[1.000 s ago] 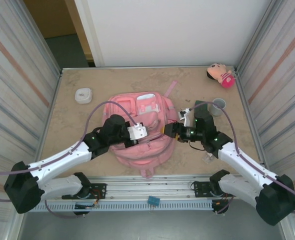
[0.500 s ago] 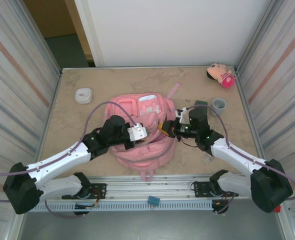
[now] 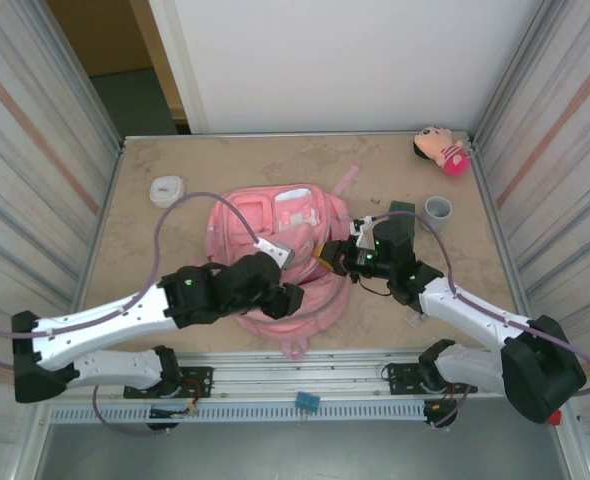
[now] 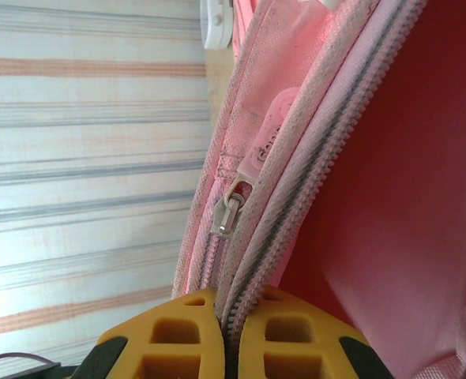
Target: Pack the student bag
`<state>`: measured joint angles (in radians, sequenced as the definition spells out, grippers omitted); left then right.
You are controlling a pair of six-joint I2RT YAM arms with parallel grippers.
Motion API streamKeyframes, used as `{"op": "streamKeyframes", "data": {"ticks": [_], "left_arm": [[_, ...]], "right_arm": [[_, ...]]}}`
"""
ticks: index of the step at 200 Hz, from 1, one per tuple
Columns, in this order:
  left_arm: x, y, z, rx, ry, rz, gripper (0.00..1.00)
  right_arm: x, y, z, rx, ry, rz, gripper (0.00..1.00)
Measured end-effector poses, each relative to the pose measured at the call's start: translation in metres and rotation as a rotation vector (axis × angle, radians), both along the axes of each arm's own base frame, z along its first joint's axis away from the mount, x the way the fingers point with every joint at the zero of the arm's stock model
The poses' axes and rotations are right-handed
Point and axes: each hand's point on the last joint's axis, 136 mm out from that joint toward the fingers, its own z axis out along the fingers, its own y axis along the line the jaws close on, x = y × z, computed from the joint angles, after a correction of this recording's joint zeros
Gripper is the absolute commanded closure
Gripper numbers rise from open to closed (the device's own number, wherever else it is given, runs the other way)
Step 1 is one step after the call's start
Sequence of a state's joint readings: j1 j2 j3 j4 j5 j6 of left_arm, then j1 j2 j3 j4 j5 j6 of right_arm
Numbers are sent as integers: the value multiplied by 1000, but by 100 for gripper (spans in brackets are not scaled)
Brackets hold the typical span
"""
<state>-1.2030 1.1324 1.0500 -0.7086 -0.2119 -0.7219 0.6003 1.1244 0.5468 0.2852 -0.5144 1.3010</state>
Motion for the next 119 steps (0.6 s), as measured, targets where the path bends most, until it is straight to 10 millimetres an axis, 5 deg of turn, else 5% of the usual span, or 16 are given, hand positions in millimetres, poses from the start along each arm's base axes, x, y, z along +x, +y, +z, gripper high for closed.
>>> {"op": "streamKeyframes", "data": {"ticks": [41, 119], "left_arm": [[-1, 8, -27, -16, 128, 214, 45], [8, -19, -45, -110, 185, 318, 46]], "right_arm": [[-1, 0, 3, 2, -9, 0, 100], [-6, 1, 4, -9, -14, 1, 100]]}}
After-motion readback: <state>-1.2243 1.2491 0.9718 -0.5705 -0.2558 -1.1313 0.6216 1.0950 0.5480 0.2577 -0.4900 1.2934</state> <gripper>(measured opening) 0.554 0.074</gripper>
